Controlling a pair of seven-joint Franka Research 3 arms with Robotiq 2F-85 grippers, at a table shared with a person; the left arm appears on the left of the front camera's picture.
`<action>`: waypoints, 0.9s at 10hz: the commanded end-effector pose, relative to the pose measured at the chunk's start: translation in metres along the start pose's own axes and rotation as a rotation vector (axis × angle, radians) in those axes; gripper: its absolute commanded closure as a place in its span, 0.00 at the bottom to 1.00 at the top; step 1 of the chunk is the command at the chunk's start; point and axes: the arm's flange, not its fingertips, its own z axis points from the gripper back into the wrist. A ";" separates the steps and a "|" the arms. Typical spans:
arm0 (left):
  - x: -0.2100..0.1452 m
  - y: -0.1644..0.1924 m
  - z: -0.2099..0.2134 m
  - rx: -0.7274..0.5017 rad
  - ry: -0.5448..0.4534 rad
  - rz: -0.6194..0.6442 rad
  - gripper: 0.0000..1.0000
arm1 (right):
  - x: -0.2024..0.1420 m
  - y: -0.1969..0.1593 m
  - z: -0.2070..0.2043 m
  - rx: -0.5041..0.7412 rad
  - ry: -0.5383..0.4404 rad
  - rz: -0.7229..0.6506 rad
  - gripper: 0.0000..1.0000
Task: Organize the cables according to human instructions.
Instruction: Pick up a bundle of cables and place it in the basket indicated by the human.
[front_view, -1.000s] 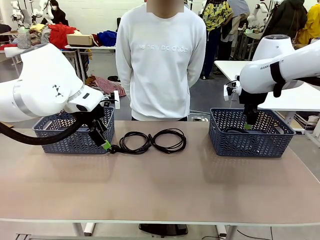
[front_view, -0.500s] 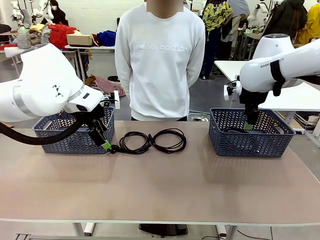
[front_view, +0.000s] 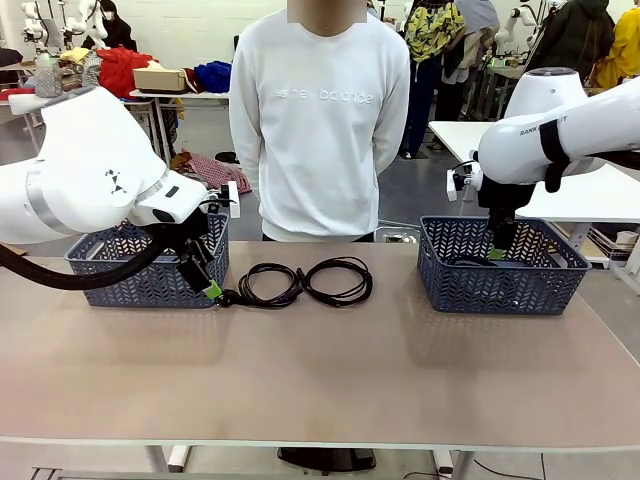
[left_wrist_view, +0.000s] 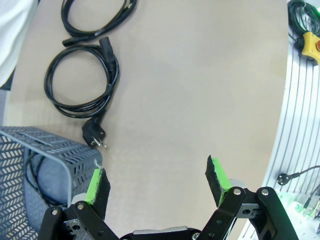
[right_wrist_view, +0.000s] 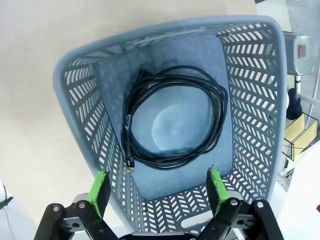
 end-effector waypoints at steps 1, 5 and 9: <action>0.000 -0.001 0.001 0.006 0.003 0.007 0.00 | 0.000 0.004 0.010 0.021 -0.055 -0.051 0.00; 0.000 -0.001 0.001 0.006 0.003 0.007 0.00 | 0.007 0.053 0.041 0.075 -0.177 -0.168 0.00; 0.000 -0.001 0.001 0.006 0.003 0.007 0.00 | 0.024 0.109 0.044 0.045 -0.247 -0.214 0.00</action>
